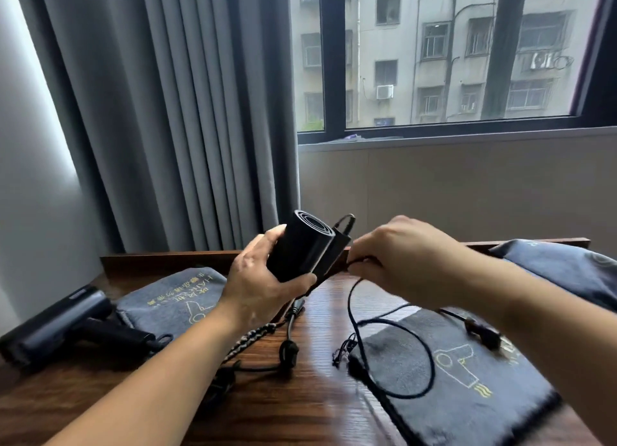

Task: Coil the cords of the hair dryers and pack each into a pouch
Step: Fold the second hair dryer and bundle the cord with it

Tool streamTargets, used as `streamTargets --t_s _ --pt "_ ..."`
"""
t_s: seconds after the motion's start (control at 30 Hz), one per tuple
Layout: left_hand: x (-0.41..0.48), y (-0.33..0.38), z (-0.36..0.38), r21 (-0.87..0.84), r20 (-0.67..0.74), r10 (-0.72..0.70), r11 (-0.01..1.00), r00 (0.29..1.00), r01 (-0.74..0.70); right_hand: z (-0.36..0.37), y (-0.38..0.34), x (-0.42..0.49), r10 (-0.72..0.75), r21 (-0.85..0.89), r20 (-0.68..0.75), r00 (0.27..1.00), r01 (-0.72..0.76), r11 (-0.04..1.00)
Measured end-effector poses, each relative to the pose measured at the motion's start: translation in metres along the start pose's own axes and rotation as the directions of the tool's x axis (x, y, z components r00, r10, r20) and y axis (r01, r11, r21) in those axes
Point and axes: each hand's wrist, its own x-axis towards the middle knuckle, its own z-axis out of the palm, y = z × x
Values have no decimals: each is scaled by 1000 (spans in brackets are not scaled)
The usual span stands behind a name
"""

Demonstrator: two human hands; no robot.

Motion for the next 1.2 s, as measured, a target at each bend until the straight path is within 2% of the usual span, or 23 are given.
streamTargets --t_s 0.1,0.2,0.33,0.4,0.47,0.53,0.63,0.73,0.8,0.83,1.0,1.1,1.2 --pt "-2 4 -8 -37 197 -5 999 980 12 -13 29 8 11 21 -48 999 -10 1000" --pt "-1 7 -13 -230 403 19 970 915 82 -9 53 14 -24 47 -77 997 28 999" --pt "-3 14 -21 -493 595 139 841 791 223 -3 69 15 -31 185 -78 996 45 982" --pt "-4 16 -21 -563 638 166 767 752 308 6 71 15 -22 253 -61 998 37 967" --pt "-4 18 -17 -655 643 209 649 737 387 21 69 15 -3 319 -50 999 18 948" --pt "-7 23 -13 -764 585 245 487 774 423 35 62 14 21 372 -74 997 8 928" --pt "-6 38 -2 -854 459 60 304 886 422 52 47 12 56 414 -126 991 2 910" --pt "3 45 14 -902 307 -166 261 937 342 70 26 12 56 400 -118 991 -4 916" --pt "8 47 20 -932 183 -291 253 939 260 81 16 12 52 386 -92 994 -12 922" --pt "10 47 22 -940 137 -330 254 934 227 83 12 10 62 382 -71 996 -30 924" --pt "15 37 22 -916 -83 -437 388 895 104 76 3 -2 85 329 31 996 -91 940" --pt "16 29 19 -861 -165 -514 491 842 131 71 2 -4 85 300 12 996 -85 950" --pt "13 25 22 -775 -195 -474 611 859 161 65 3 -5 81 264 -40 996 -68 962"
